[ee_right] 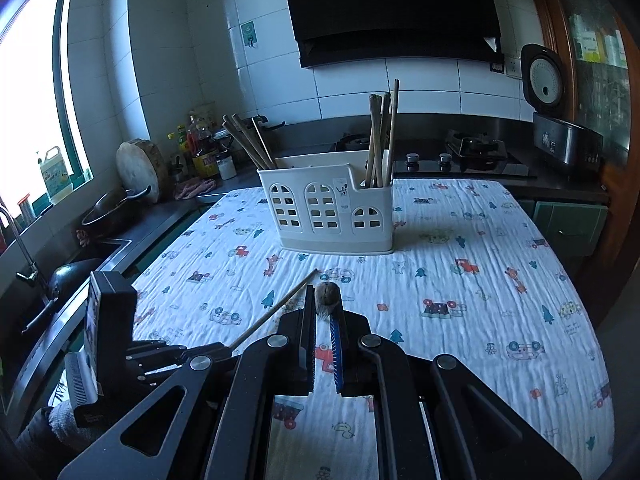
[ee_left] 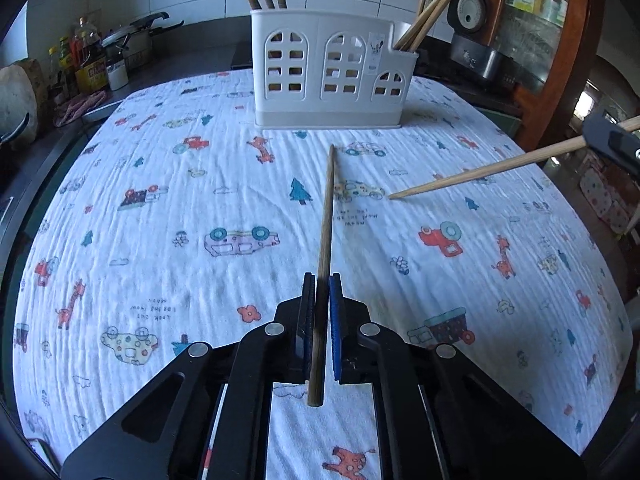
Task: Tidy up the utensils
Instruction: 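Lift both chopsticks upright and lower them into the white caddy with both grippers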
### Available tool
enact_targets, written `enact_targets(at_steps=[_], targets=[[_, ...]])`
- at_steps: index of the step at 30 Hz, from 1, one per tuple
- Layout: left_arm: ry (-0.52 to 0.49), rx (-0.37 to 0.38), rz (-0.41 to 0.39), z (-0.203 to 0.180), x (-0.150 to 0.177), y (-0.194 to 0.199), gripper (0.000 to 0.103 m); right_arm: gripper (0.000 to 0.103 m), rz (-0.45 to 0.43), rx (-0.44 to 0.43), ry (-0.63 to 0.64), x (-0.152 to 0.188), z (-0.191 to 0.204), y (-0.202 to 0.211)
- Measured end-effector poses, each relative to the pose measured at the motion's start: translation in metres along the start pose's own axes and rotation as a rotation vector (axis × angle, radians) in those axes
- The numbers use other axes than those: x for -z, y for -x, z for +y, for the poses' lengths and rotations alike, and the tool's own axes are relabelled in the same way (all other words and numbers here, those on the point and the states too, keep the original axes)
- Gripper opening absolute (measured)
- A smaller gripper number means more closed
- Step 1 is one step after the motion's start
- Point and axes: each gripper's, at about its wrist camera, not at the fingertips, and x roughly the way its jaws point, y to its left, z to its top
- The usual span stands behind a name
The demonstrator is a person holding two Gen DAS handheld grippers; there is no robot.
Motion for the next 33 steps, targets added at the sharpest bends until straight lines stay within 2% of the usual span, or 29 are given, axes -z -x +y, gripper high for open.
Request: enact_targets(at_steps=[5,12,14,22,27,33], targets=[[-0.003,0.012,-0.096,0.001,-0.019,0.037,0.006,0.007,0.006,0.003,-0.008,-0.004,-0.004,-0.002],[0.025,0.104,-0.202,0.004,-0.043,0.074,0.006,0.007,0.013,0.003,0.021,-0.014,0.001,-0.008],[0.032,0.129,-0.208,0.007,-0.048,0.075,0.005,0.007,0.013,0.004,0.033,-0.017,0.003,-0.010],[-0.016,0.119,-0.188,0.004,-0.068,0.068,0.006,0.007,0.053,-0.016,0.085,-0.045,0.005,-0.025],[-0.046,0.115,-0.190,0.000,-0.093,0.067,0.006,0.007,0.089,-0.049,0.096,-0.079,-0.002,-0.031],[-0.084,0.128,-0.202,-0.005,-0.122,0.073,0.006,0.007,0.070,-0.068,0.098,-0.140,-0.009,-0.025]])
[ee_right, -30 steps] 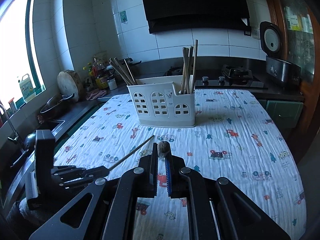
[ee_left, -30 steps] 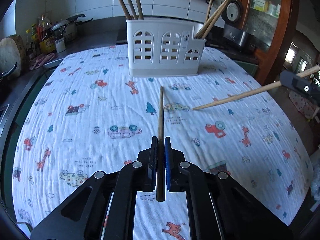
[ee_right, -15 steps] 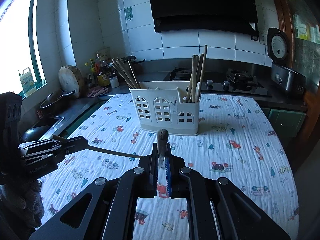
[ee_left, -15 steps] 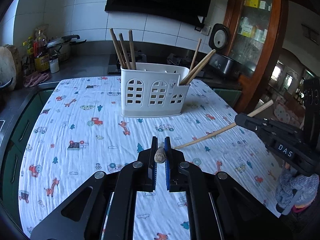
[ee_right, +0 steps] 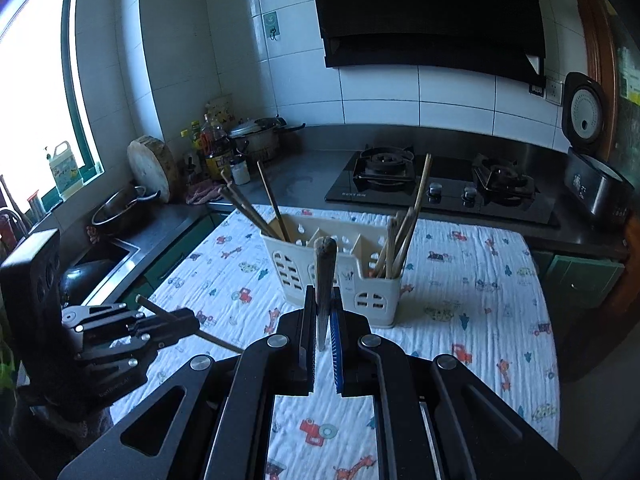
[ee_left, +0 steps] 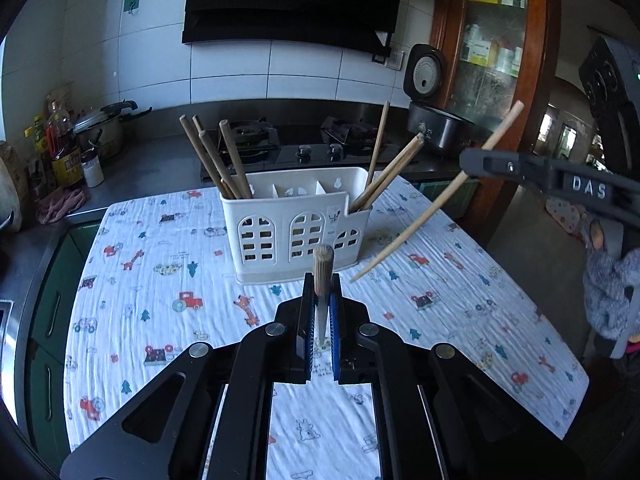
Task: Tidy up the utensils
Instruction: 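Lift both chopsticks upright and lower them into the white caddy with both grippers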
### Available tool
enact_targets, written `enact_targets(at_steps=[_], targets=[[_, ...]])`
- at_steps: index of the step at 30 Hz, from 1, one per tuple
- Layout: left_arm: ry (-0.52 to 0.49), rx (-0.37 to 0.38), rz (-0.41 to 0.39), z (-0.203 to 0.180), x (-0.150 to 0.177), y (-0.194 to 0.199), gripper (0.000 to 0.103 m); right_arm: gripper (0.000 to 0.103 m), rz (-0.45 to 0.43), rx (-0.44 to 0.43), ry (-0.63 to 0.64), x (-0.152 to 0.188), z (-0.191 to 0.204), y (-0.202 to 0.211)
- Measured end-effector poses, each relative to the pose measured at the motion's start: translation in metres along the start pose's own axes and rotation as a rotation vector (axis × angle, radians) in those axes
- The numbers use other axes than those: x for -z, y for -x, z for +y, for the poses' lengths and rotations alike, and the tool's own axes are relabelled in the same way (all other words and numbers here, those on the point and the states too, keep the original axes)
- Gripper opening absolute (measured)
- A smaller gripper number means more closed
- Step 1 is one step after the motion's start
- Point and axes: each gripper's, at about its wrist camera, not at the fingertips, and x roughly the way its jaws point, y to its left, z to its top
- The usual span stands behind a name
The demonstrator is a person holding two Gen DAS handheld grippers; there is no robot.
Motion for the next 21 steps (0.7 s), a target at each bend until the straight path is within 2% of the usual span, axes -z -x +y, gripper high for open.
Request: enact_targets(at_steps=[5,10,18,21], targets=[[0.007,0.029,-0.015,0.005,-0.027,0.007,0.005,0.007,-0.025,0.043,0.045,-0.049,-0.003,0.008],[-0.012,0.027,-0.078,0.004,-0.061,0.024,0.005,0.007,-0.038,0.095,0.075,-0.079,-0.008,0.006],[-0.024,0.012,-0.188,0.001,-0.123,0.042,0.005,0.007,-0.006,0.130,0.079,-0.093,-0.017,-0.024],[-0.016,-0.017,-0.226,0.005,-0.141,0.039,0.005,0.007,0.019,0.129,0.072,-0.092,-0.022,-0.038]])
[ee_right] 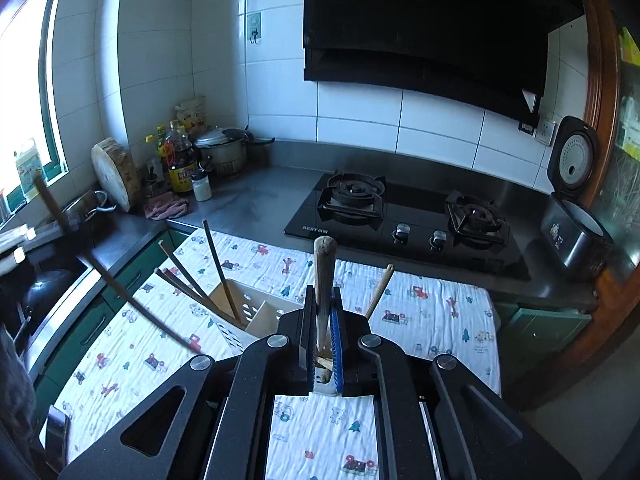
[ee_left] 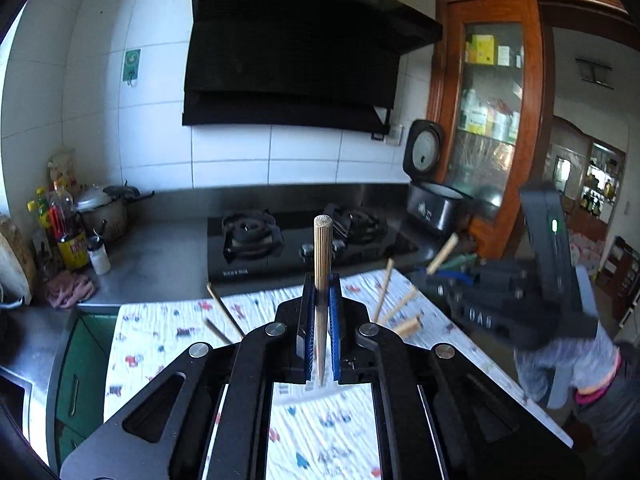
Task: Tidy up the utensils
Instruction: 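Lift both chopsticks upright and lower them into the white caddy with both grippers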
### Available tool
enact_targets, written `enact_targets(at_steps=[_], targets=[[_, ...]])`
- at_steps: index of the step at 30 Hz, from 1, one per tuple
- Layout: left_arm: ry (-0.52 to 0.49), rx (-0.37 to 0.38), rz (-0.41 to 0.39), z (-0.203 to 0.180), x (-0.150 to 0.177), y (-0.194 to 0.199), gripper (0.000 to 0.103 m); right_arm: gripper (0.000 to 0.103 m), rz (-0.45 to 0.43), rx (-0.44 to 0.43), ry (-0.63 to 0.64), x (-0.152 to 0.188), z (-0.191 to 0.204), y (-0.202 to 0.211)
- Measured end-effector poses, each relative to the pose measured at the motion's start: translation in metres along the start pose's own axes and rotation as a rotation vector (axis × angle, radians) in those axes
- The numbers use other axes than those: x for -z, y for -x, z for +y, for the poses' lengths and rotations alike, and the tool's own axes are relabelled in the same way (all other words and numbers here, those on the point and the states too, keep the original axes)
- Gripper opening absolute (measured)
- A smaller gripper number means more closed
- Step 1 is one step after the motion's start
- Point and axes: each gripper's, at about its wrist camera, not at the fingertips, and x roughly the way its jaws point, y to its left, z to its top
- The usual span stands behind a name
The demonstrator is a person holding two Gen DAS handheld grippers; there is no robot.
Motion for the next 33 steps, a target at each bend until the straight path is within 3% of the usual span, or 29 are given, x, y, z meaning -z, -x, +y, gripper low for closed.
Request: enact_targets(at_steps=[3,9,20,33], targets=[[-0.004,-0.057,-0.032,0.003,-0.007,-0.007,0.005,0.007,0.019,-0.013,-0.004,0.004,-0.003,-0.012],[0.057,-0.094,-0.067,0.017,-0.013,-0.032,0.005,0.007,0.035,-0.026,0.015,0.012,-0.003,-0.027],[0.152,-0.118,0.047,0.051,0.015,-0.087,0.005,0.007,0.062,-0.029,0.031,0.019,-0.005,-0.041],[0.157,-0.122,0.127,0.061,0.037,-0.107,0.006,0.007,0.094,-0.023,0.040,0.025,0.000,-0.053]])
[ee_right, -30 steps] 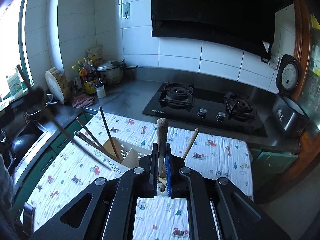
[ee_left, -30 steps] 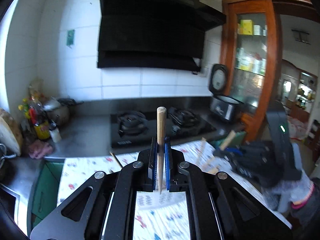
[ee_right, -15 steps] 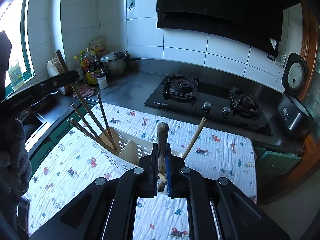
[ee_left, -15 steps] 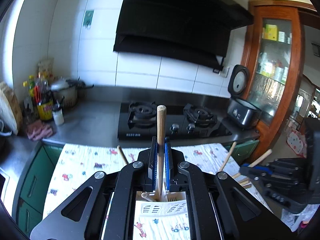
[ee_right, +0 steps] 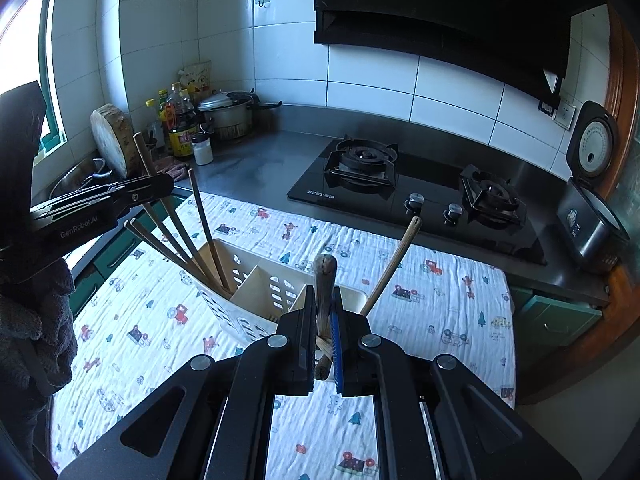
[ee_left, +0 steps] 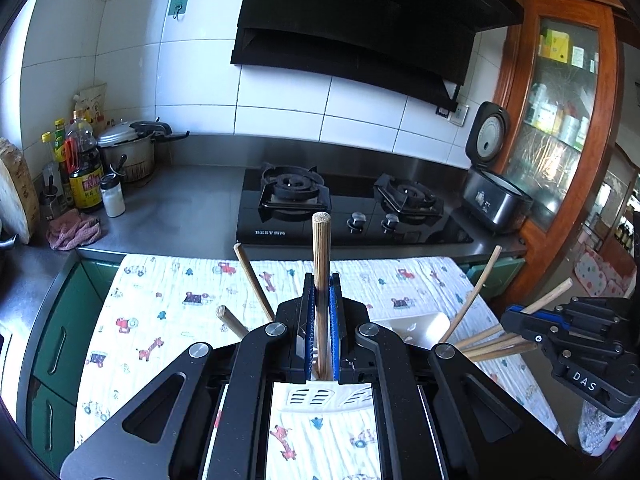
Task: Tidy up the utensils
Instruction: 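Lift both chopsticks upright and lower them into the white caddy with both grippers, then open both grippers to release the chopsticks into the caddy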
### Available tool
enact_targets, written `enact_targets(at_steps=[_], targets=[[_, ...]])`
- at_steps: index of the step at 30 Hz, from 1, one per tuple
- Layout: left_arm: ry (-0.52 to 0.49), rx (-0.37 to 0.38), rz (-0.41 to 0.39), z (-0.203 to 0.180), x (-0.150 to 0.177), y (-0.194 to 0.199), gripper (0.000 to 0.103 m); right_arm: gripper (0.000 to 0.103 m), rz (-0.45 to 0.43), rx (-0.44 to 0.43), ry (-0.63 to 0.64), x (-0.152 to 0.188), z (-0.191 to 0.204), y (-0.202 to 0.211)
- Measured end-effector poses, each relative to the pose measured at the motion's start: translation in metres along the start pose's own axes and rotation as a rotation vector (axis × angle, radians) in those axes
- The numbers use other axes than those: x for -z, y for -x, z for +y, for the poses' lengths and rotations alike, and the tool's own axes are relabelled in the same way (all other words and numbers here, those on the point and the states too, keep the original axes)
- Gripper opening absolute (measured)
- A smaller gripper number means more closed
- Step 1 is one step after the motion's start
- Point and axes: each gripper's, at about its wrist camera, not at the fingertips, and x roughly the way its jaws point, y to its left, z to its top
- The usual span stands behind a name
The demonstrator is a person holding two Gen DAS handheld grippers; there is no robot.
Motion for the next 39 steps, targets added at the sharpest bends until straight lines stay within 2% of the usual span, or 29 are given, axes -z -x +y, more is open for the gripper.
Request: enact_targets(at_steps=[26,29,31,33,35,37,39], targets=[[0.014,-0.004,0.049,0.004,0.009,-0.005,0.009,0.009,0.004,0.007,0.002,0.004,-0.003,-0.001],[0.010,-0.009,0.046,0.003,0.009,-0.002,0.014,0.014,-0.002,0.009,-0.002,0.005,-0.003,0.003],[0.007,-0.015,0.041,0.002,0.010,0.000,0.022,0.018,-0.008,0.009,-0.002,0.005,-0.002,0.006],[0.003,-0.017,0.039,0.001,0.011,0.003,0.022,0.020,-0.017,0.010,-0.001,0.005,-0.001,0.010],[0.002,-0.018,0.038,0.003,0.012,0.006,0.024,0.026,-0.023,0.010,-0.002,0.005,0.000,0.013],[0.000,-0.026,0.030,0.002,0.012,0.011,0.036,0.028,-0.030,0.015,-0.001,0.004,0.001,0.017],[-0.003,-0.032,0.020,0.002,0.013,0.016,0.038,0.033,-0.038,0.017,-0.001,0.003,0.001,0.022]])
